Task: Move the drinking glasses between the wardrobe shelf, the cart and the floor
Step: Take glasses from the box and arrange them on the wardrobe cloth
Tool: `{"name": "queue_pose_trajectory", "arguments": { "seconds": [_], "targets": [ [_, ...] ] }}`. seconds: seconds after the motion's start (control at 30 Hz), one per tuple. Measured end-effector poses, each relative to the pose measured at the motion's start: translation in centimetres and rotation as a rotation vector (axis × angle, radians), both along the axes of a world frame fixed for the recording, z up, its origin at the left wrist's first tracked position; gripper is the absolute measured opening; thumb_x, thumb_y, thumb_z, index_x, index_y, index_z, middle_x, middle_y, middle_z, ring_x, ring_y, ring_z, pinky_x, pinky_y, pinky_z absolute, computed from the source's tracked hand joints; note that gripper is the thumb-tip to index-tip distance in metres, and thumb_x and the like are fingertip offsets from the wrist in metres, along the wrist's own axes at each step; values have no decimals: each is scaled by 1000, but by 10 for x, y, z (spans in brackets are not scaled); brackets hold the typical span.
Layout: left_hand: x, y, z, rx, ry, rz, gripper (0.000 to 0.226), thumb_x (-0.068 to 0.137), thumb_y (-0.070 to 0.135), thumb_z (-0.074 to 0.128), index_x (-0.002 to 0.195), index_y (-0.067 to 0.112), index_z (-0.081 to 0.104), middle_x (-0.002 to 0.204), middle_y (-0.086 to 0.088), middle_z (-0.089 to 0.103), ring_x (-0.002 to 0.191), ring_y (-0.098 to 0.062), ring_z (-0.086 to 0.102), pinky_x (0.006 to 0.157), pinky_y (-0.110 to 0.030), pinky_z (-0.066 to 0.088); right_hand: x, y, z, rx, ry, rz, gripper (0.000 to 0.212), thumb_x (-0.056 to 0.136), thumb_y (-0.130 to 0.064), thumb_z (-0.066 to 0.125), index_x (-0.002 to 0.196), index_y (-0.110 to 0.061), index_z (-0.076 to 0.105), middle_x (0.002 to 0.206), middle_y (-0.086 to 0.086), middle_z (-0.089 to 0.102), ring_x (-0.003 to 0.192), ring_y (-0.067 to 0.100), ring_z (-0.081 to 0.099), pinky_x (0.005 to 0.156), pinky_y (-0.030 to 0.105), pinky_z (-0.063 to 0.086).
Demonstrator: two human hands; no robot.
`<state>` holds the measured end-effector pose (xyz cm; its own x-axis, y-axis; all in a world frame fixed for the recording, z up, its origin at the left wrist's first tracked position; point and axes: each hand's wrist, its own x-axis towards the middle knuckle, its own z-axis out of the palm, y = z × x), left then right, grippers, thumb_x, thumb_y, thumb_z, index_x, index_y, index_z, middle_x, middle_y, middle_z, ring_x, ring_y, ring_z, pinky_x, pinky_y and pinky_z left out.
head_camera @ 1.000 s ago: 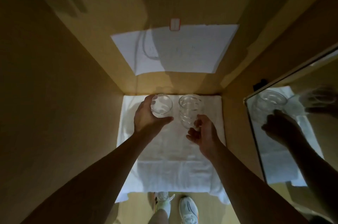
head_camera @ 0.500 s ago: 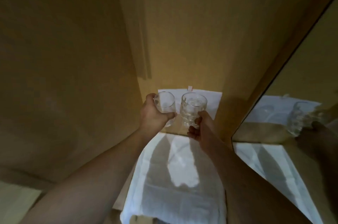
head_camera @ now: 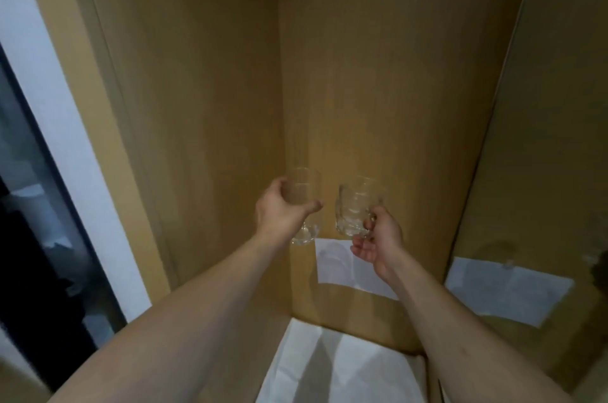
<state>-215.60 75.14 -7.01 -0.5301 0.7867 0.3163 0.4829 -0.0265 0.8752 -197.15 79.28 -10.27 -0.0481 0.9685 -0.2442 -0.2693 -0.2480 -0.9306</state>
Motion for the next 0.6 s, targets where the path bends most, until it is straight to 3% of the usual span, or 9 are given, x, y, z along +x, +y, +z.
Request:
{"name": "queue_pose_trajectory", "arguments": {
  "seconds": [0.13, 0.23, 0.47, 0.6],
  "targets": [
    [5, -26, 18, 58, -36, -52, 88, 60, 52, 93, 135, 24, 57, 127, 3, 64, 118, -18, 59, 103, -36, 49, 6, -27, 18, 30, -47, 0, 34, 96, -47, 51, 81, -16, 53, 84, 10, 58, 58, 20, 53, 48, 27, 53],
    [7, -42, 30, 117, -65, -101, 92, 62, 54, 92, 140, 26, 52, 134, 1, 59, 125, -20, 55, 109, -43, 46, 10, -46, 28, 54, -63, 6, 34, 98, -46, 49, 86, -16, 57, 89, 11, 61, 61, 20, 54, 48, 27, 53],
    [1, -86, 40, 161, -68, -160, 96, 58, 66, 85, 140, 31, 51, 134, 4, 58, 126, -18, 55, 109, -42, 46, 6, -101, 46, 68, -106, -2, 36, 99, -47, 46, 77, -18, 51, 87, 13, 60, 62, 21, 55, 52, 27, 53],
    [-5, -124, 30, 131, -95, -191, 104, 52, 77, 79, 144, 44, 42, 139, 12, 58, 130, -13, 53, 111, -39, 45, -3, -139, 43, 60, -98, -6, 36, 99, -47, 44, 76, -19, 50, 86, 12, 57, 57, 19, 53, 53, 28, 55]
  ]
}}
